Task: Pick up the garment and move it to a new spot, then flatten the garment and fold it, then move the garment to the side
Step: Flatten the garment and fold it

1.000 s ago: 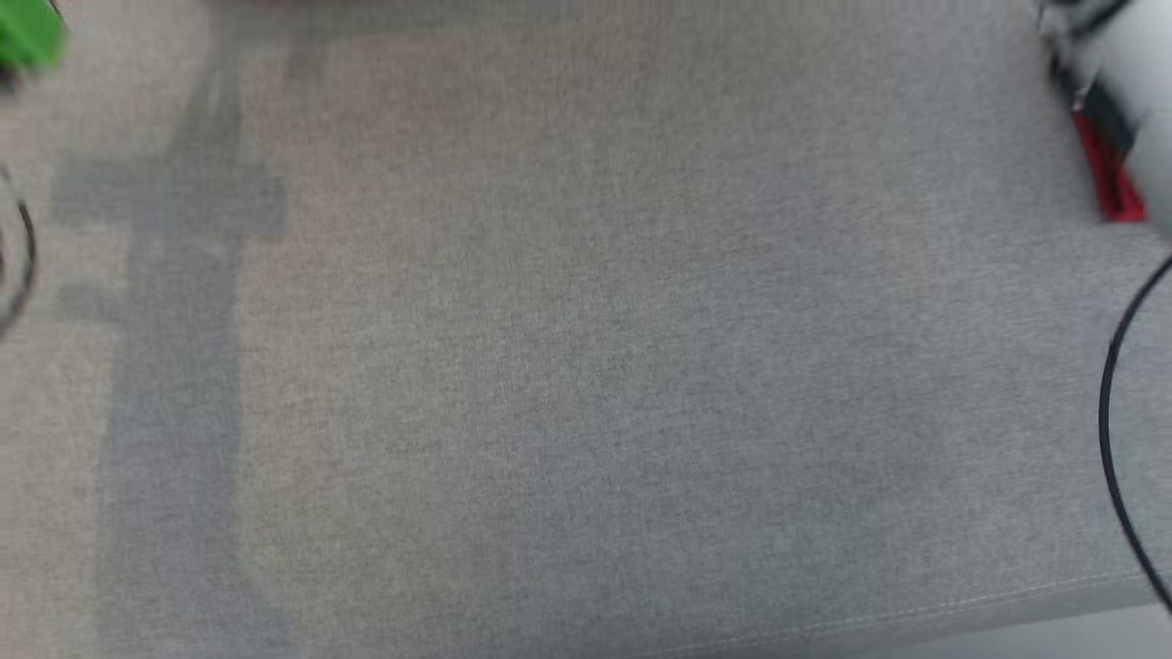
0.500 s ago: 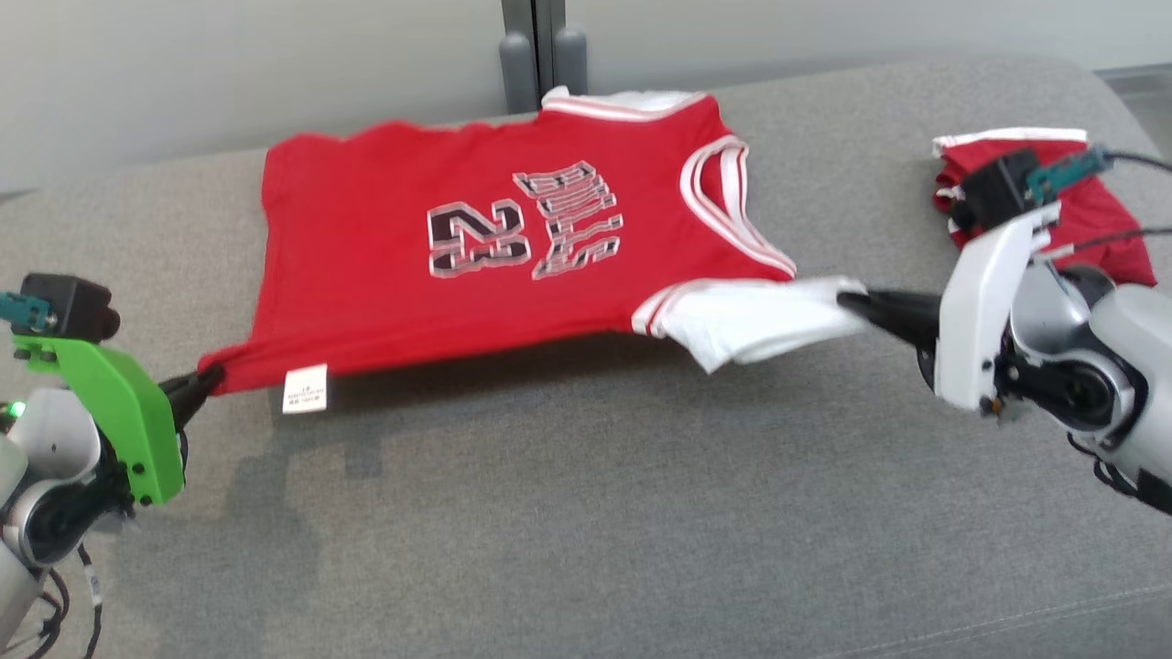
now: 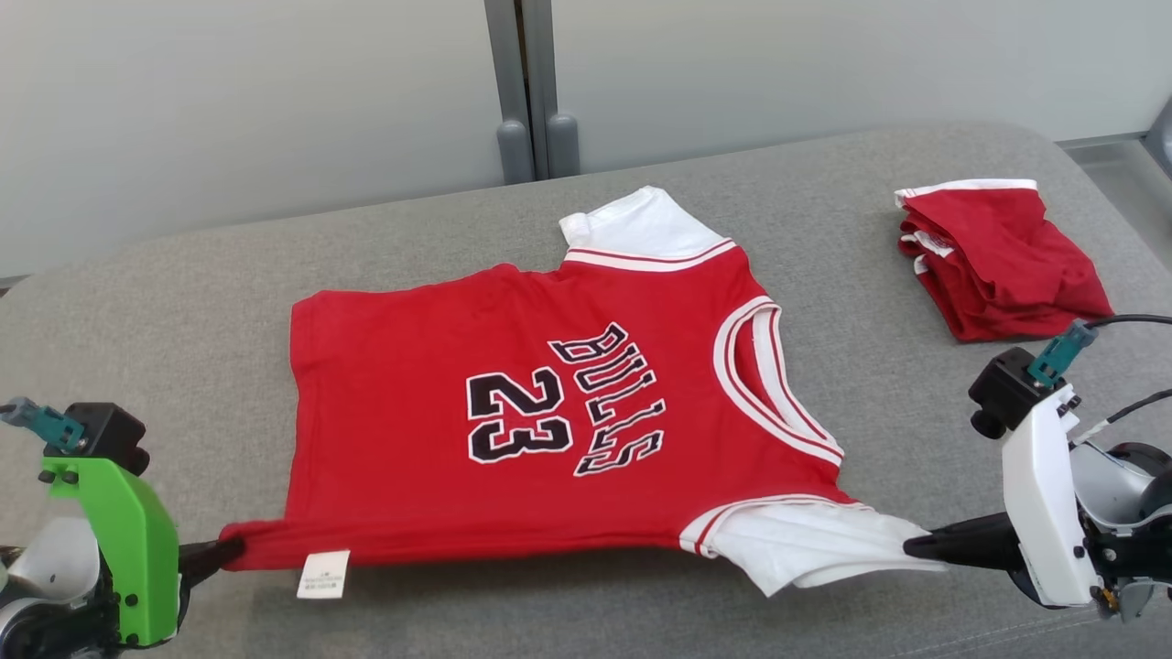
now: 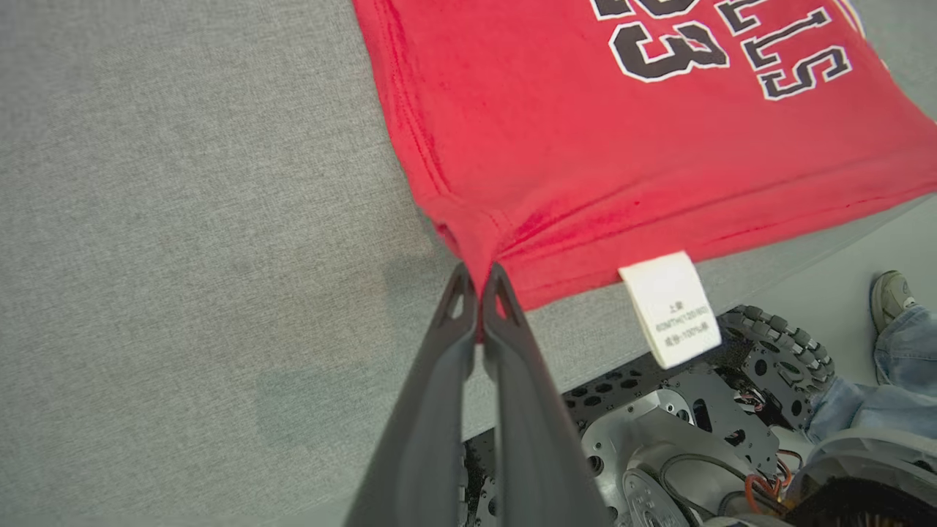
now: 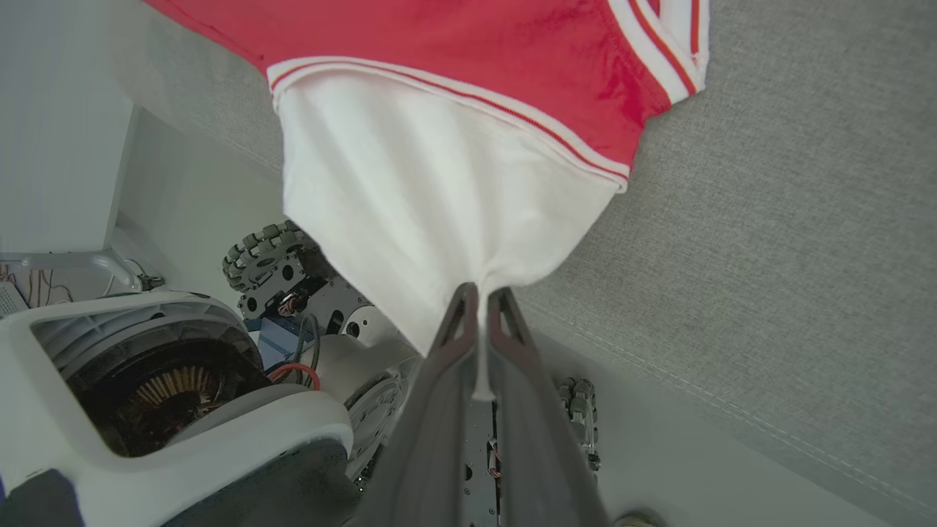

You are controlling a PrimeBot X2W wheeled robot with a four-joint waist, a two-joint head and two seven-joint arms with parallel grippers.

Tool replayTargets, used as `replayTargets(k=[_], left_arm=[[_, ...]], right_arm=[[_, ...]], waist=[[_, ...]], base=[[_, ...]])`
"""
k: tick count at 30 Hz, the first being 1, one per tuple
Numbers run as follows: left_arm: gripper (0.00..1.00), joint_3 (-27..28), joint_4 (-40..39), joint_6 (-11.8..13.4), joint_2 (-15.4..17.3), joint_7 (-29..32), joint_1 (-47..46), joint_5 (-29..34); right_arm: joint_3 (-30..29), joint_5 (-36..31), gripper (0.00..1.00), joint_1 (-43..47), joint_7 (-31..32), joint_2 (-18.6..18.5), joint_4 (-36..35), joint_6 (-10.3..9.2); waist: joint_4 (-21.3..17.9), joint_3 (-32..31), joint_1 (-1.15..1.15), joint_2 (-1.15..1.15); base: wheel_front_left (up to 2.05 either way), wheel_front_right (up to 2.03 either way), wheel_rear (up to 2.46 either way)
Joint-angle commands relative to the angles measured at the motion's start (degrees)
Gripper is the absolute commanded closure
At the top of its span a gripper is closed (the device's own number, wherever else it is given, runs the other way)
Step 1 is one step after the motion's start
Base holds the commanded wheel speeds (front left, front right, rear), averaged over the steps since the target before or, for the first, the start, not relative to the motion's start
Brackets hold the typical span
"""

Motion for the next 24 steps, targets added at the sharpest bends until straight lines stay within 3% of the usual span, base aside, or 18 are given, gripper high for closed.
replayTargets(k=[1, 9, 14, 24], left_arm=[[1.0, 0.16, -0.98, 0.71, 1.31, 0.91, 0.85, -0.61], [1.0, -0.37, -3.69, 2.03, 0.84, 10.98, -4.32, -3.56], [1.0, -1.25, -2.73, 3.48, -0.66, 17.03, -7.81, -4.07], [1.0, -0.82, 3.02, 3.98, -5.57, 19.92, -13.42, -3.08]], right_arm=[[-0.51, 0.06, 1.0, 0.29, 1.33, -0.57, -0.65, 0.0], [-4.48, 0.1, 1.0, -6.02, 9.24, 3.76, 4.66, 0.0], [-7.42, -0.18, 1.0, -11.55, 12.4, 10.06, 14.19, 0.0], [-11.05, -4.8, 1.0, -20.4, 15.1, 20.56, 33.43, 0.0]], waist=[[0.54, 1.02, 0.01, 0.0], [2.19, 5.17, 0.01, 0.0], [2.85, 7.57, 0.01, 0.0], [3.99, 11.7, 0.01, 0.0]], base=[[0.0, 0.0, 0.0], [0.0, 0.0, 0.0], [0.0, 0.0, 0.0], [0.0, 0.0, 0.0]])
